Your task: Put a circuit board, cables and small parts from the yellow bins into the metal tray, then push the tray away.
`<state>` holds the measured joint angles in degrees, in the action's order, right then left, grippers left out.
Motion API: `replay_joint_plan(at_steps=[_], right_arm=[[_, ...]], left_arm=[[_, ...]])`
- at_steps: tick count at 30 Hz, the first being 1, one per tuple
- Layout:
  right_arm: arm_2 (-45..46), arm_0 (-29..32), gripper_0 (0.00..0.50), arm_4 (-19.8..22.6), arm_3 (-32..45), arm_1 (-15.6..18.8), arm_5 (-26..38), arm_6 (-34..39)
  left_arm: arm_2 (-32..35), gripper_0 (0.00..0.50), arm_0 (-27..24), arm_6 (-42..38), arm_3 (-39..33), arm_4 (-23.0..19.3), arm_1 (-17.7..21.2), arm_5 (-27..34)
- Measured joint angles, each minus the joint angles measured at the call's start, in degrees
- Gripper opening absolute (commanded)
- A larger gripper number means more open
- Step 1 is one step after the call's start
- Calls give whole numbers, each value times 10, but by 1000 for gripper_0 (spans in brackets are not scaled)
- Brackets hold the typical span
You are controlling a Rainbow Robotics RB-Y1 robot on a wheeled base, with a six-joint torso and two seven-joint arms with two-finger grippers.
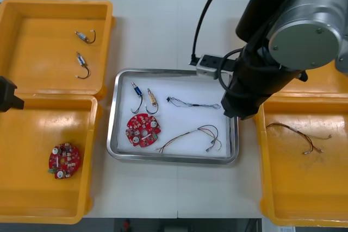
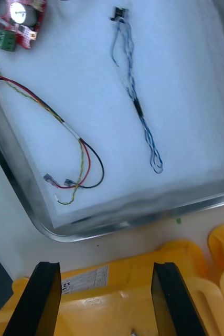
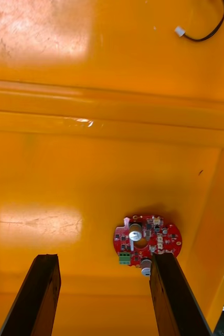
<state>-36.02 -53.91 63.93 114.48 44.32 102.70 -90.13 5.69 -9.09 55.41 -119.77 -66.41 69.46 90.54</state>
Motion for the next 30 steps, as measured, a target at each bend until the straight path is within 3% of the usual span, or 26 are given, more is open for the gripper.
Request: replay_joint_plan(at_steps=[12,20,30], right_arm=[[-81,-23,500,-40,-16,-93,-1,-121],[-152,-23,500,-145,-27,-161,-2,-123],[-227,-15,500,-191,-40,-185,-56,-121]], left_arm=[[14,500,69,0,-20,4,14,-27],[15,500,84,0,-29,20,14,-35],[15,500,84,0,-30,31,14,-35]])
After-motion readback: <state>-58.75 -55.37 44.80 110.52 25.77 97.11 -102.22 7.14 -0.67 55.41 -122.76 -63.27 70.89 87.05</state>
